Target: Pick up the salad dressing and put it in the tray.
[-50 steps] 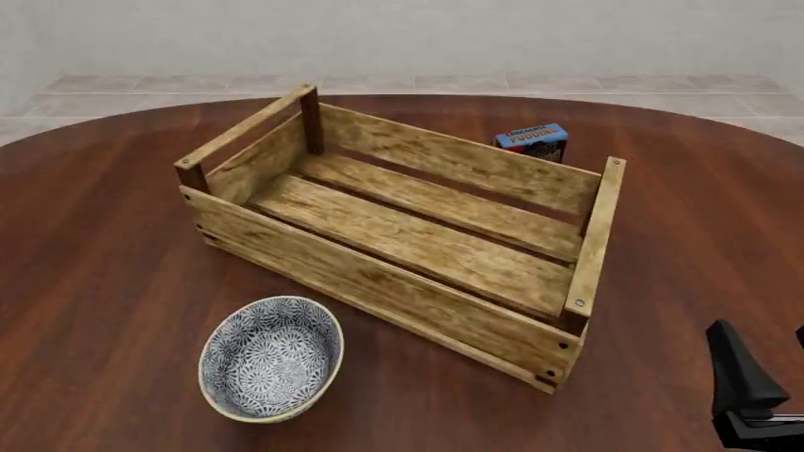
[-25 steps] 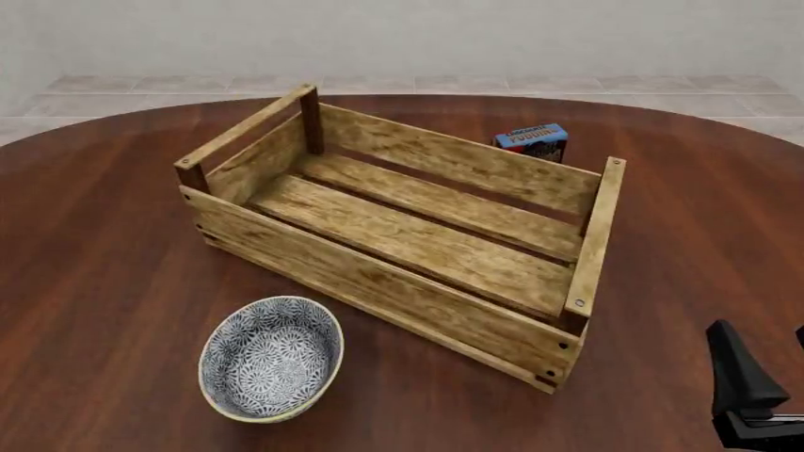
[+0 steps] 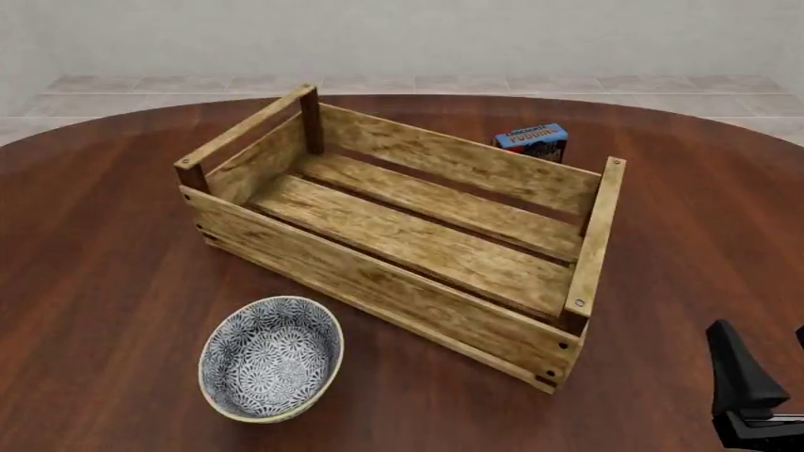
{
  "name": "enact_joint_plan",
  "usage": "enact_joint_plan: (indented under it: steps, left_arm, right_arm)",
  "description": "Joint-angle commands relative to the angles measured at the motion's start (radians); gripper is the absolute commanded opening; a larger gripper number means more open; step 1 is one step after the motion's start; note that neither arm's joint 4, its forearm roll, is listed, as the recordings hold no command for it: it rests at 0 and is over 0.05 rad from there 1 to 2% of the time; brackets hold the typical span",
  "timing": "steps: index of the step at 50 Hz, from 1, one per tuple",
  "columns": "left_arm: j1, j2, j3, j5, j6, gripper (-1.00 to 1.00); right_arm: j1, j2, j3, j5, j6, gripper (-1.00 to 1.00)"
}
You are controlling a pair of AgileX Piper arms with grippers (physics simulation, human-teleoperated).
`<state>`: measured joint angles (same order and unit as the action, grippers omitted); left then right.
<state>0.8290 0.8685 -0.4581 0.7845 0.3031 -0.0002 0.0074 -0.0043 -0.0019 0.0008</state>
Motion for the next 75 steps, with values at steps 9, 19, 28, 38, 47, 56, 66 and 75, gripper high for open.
enact_joint_plan:
  steps: [9, 19, 28, 38, 47, 56, 66, 75]
  left_arm:
    - [-0.005, 0.002, 0.014, 0.006, -0.012, -1.0]
    - [-0.03, -0.044, -0.029, 0.057, -0.034, -1.0]
    - [-0.082, -0.111, -0.096, 0.12, -0.064, -1.0]
    - [-0.138, -0.155, -0.205, 0.178, -0.089, -1.0]
    - [-0.207, -0.17, -0.311, 0.221, -0.122, -1.0]
    - [-0.29, -0.165, -0.365, 0.218, -0.144, -1.0]
    - [-0.398, -0.141, -0.465, 0.213, -0.141, -1.0]
    - [-0.465, -0.117, -0.548, 0.21, -0.118, -1.0]
  right_arm:
    - [0.0, 0.0, 0.0, 0.0, 0.0, 1.0]
    - [0.0, 0.0, 0.0, 0.0, 0.0, 1.0]
    - [0.0, 0.0, 0.0, 0.0, 0.0, 1.0]
    - [0.0, 0.0, 0.0, 0.0, 0.0, 1.0]
    - [0.0, 0.0, 0.0, 0.0, 0.0, 1.0]
    - [0.0, 0.0, 0.0, 0.0, 0.0, 1.0]
    - [0.0, 0.0, 0.0, 0.0, 0.0, 1.0]
    - [0.0, 0.0, 0.0, 0.0, 0.0, 1.0]
